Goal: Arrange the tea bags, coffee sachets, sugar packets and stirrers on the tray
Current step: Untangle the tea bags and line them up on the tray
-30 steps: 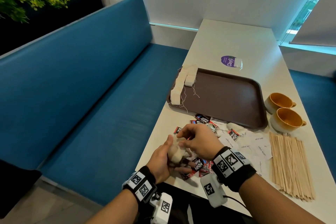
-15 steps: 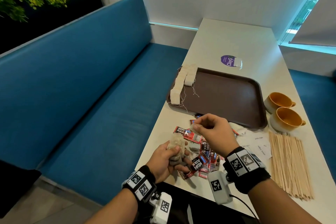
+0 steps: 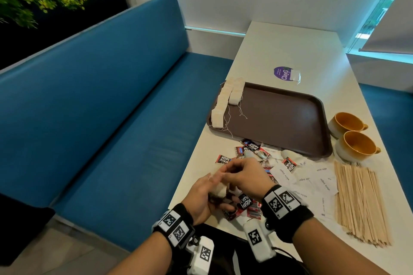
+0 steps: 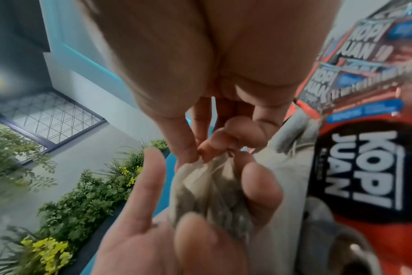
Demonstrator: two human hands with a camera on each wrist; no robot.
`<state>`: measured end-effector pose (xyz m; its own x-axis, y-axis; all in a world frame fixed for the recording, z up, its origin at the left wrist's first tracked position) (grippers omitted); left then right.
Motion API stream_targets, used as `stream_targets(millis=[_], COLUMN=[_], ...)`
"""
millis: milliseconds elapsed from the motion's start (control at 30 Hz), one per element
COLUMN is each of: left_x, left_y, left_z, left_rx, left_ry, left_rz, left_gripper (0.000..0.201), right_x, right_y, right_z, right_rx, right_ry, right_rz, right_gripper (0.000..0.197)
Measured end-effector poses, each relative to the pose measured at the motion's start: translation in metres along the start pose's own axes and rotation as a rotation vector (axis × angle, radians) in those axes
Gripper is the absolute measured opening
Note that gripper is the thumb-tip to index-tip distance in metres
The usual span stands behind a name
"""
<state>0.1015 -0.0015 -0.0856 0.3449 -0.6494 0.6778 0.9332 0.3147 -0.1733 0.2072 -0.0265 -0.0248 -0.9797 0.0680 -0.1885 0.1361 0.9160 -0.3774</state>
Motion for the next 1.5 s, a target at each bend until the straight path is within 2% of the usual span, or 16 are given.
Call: stream_targets(millis=[67,133,233,300,367,433,567,667,733,867,1000,1100,1200,1333,1400,1500], left_x=[-0.004,-0.006,-0.006,-0.006,-0.006,-0.006,-0.007,-0.007,-0.007,-0.009,-0.01,-0.009,-0.008,-0.004,-0.006,-0.01], left_y=[0.0,0.0,-0.001,-0.002,-0.002,-0.002,-0.003,-0.004,-0.004,-0.003,-0.003,-0.003,-0.003,-0.004,-0.005,-0.006], left_z=[-0.001,-0.001,0.003,0.004,0.006,0.006,0.007,0.007,0.008,0.007,0.007,0.005,0.004,0.002,0.002,0.005], left_rx=[0.011,0.018,0.045,0.065,0.076,0.079,0.078,0.079,0.078,0.07,0.067,0.055,0.048,0.027,0.03,0.049], left_ry=[0.019,0.022,0.001,-0.011,-0.018,-0.014,-0.008,-0.036,-0.048,-0.065,-0.07,-0.07,-0.057,-0.108,-0.114,-0.083], left_rz=[0.025,0.046,0.074,0.079,0.075,0.075,0.097,0.116,0.127,0.131,0.14,0.143,0.162,0.156,0.169,0.213], left_gripper=[0.052,0.05,0.046,0.043,0.039,0.036,0.035,0.035,0.034,0.028,0.031,0.029,0.033,0.053,0.062,0.045], right_x=[-0.008,-0.021,-0.049,-0.052,-0.041,-0.032,-0.032,-0.034,-0.039,-0.065,-0.074,-0.066,-0.047,-0.003,0.018,0.034], right_y=[0.0,-0.001,-0.009,-0.013,-0.012,-0.009,-0.006,-0.007,-0.01,-0.02,-0.034,-0.041,-0.042,-0.033,-0.028,-0.026], right_z=[-0.003,-0.005,-0.008,-0.004,0.005,0.013,0.01,0.008,0.008,0.011,0.014,0.001,-0.021,-0.036,-0.036,-0.028], right_rx=[-0.019,-0.031,-0.004,0.05,0.113,0.168,0.189,0.174,0.168,0.154,0.09,0.001,-0.119,-0.186,-0.202,-0.186], right_ry=[-0.02,-0.04,-0.255,-0.371,-0.461,-0.627,-0.715,-0.673,-0.62,-0.292,0.141,0.224,0.08,-0.386,-0.557,-0.621], right_rz=[0.04,0.102,0.253,0.22,0.086,0.019,0.059,0.058,0.067,0.18,0.29,0.313,0.267,0.174,0.081,-0.049], right_gripper=[0.012,0.011,0.009,0.01,0.017,0.027,0.022,0.007,0.007,0.004,0.004,0.003,0.003,0.006,0.006,0.008])
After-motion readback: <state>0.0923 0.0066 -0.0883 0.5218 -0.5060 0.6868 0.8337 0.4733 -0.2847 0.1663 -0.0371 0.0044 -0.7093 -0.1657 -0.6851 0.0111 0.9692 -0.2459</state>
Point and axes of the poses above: each hand's wrist, its own y-axis towards the middle knuckle, its own x-axis out of the palm, z = x × y, the point moved 9 cm from there along y, towards the middle knuckle, and after that the axes turned 14 degrees about -z, right-handed, at the moved point
